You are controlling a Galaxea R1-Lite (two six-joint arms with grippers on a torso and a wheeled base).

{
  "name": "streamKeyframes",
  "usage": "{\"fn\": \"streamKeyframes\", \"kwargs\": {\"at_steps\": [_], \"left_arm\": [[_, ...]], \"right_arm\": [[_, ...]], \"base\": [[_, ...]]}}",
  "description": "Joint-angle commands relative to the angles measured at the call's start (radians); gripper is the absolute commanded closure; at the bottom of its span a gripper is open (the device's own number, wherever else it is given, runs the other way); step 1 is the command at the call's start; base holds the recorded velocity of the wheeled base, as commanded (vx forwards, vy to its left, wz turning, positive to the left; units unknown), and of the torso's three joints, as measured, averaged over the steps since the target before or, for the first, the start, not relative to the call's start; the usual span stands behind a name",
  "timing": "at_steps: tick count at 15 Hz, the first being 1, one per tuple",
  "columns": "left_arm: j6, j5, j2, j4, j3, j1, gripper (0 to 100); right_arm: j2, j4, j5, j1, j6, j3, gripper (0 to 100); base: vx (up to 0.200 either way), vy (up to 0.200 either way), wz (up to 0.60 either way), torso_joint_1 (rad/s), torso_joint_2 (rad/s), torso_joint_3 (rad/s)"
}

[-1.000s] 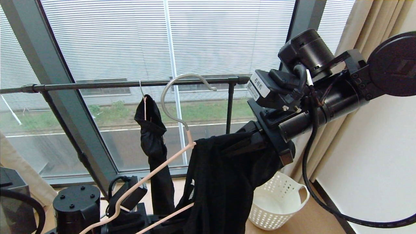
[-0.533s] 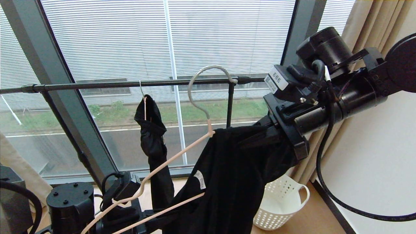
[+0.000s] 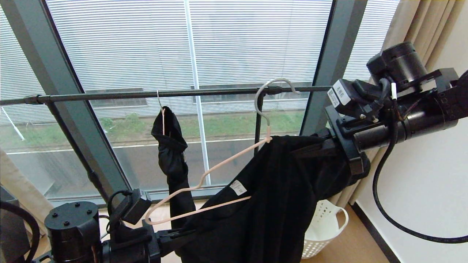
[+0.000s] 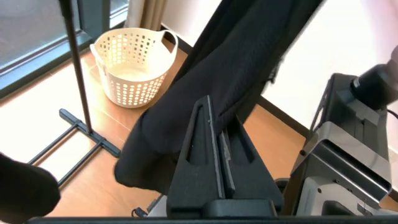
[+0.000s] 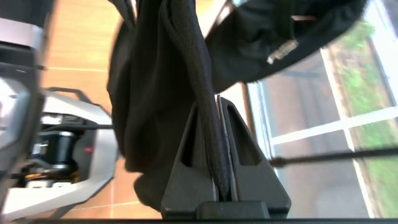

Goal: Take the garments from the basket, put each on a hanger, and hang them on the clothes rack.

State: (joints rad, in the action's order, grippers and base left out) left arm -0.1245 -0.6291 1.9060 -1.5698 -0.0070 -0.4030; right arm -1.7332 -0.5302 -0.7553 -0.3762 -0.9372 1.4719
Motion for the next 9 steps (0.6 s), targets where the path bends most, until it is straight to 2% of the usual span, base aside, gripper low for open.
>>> {"fn": "streamKeyframes", "kwargs": {"at_steps": [1,2,3,9], "left_arm": [[-0.001,0.0,-0.004,-0.001,-0.001,0.006,100],[-0.001,0.0,-0.004,-0.001,-0.001,0.006,100],[0.0,0.0,-0.004,-0.001,-0.001,0.006,100],[0.0,0.0,-0.004,-0.001,0.001,0.004,100]], "right_arm": [[0.047,0.039,0.002,0.051,0.0,-0.085,100],[0.047,0.039,0.002,0.051,0.0,-0.085,100],[0.072,0.125,0.002,0.1,-0.002,-0.168,100],[0.115,0.473,0.03,0.195,-0.002,-0.446,100]], "base": [[0.0,0.0,0.0,0.0,0.0,0.0],[0.0,0.0,0.0,0.0,0.0,0.0],[0.0,0.0,0.0,0.0,0.0,0.0],[0.0,0.0,0.0,0.0,0.0,0.0]]}}
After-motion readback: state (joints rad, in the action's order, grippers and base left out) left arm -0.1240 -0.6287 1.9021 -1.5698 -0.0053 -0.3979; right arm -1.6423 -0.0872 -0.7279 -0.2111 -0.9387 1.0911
